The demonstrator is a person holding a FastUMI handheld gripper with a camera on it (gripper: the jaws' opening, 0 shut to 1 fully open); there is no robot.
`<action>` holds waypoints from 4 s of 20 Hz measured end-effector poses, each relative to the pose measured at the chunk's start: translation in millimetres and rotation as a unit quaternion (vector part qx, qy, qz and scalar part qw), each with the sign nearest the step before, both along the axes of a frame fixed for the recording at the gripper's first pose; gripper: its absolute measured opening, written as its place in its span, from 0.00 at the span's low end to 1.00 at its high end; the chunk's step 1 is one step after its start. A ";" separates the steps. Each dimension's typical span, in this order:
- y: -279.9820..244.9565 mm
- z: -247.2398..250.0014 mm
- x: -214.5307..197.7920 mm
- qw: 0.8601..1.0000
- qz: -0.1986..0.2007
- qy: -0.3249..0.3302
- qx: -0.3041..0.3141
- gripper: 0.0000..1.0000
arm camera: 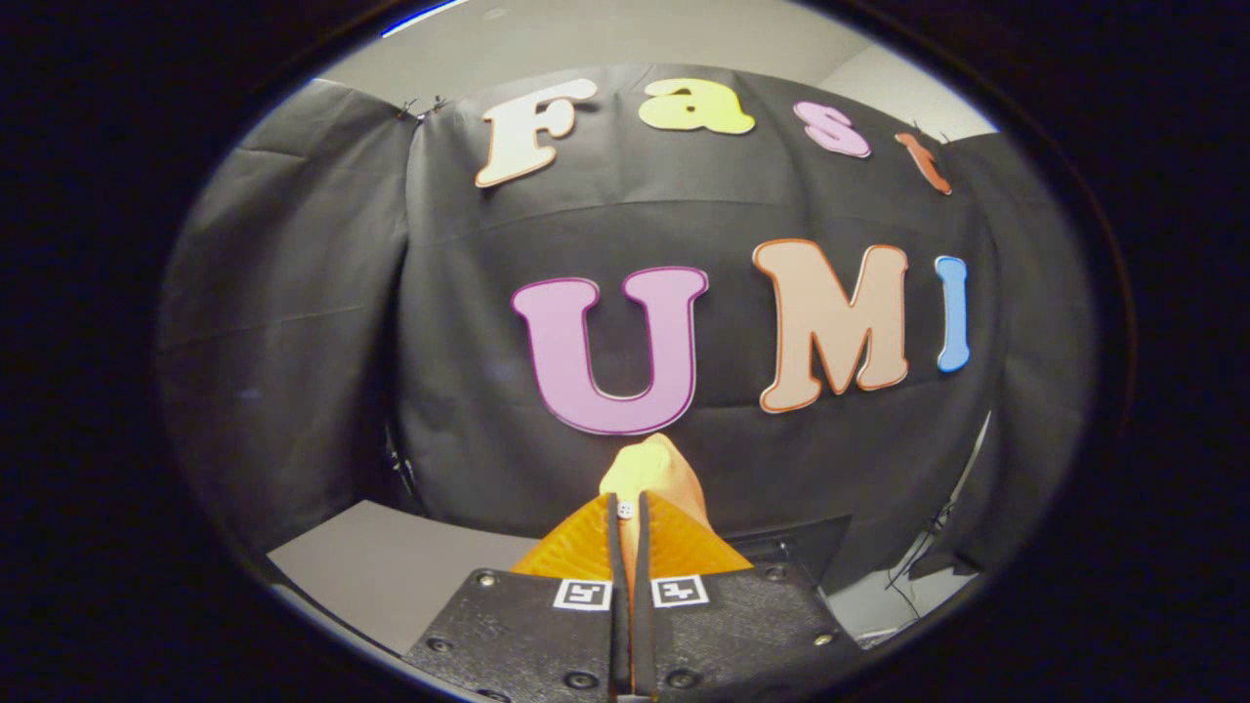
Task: Put the clothes into the washing machine and then close the washing machine lid.
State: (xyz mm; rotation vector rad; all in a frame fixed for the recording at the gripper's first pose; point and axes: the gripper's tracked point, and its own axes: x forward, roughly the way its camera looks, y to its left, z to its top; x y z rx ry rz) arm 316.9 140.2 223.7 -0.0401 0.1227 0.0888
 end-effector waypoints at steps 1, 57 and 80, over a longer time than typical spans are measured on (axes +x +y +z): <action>-6.8 -9.3 4.2 1.000 -0.007 0.000 -0.001 0.01; -138.9 -197.1 51.0 0.984 -0.119 0.123 0.043 0.97; -139.7 -149.3 168.2 0.983 -0.174 0.032 0.038 0.96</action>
